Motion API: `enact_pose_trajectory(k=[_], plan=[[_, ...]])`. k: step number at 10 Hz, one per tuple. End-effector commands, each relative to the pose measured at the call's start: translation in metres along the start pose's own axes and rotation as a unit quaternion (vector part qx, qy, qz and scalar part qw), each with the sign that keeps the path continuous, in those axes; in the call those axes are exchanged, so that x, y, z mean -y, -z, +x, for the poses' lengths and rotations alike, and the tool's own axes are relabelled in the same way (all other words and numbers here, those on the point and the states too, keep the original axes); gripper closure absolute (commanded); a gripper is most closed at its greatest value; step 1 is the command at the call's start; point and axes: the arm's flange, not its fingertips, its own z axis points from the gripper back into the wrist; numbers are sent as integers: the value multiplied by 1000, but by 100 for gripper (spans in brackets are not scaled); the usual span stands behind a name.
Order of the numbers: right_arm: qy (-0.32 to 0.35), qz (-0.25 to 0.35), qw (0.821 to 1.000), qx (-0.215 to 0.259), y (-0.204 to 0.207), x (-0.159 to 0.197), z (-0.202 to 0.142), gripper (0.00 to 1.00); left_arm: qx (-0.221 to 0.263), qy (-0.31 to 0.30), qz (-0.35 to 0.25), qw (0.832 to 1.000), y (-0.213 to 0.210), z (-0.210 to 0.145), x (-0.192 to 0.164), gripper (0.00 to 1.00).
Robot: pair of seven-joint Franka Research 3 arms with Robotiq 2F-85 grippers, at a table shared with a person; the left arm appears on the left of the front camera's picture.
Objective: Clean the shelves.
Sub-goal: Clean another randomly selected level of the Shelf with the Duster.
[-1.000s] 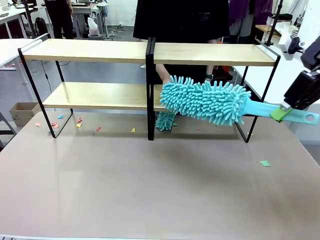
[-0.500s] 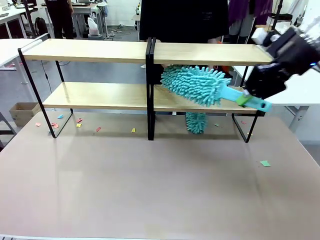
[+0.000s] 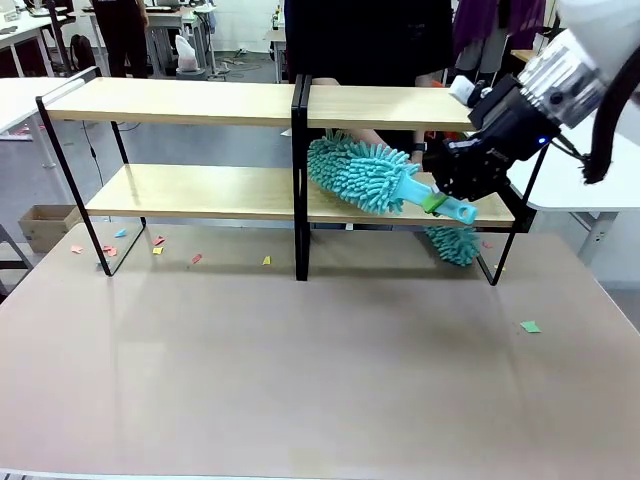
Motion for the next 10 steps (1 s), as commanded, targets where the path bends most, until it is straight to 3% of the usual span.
enact_pose_trajectory(k=[1,3,6,10], plan=[[23,-22,999,-5,13,-8,6,87,1,1,1,1000,0,0,0,0],[45,-66,997,-19,23,-4,1,87,1,1,1,1000,0,0,0,0],[106,-131,986,-3,17,17,-11,87,1,1,1,1000,0,0,0,0],[227,-212,951,15,-25,77,-51,87,1,1,1,1000,0,0,0,0]])
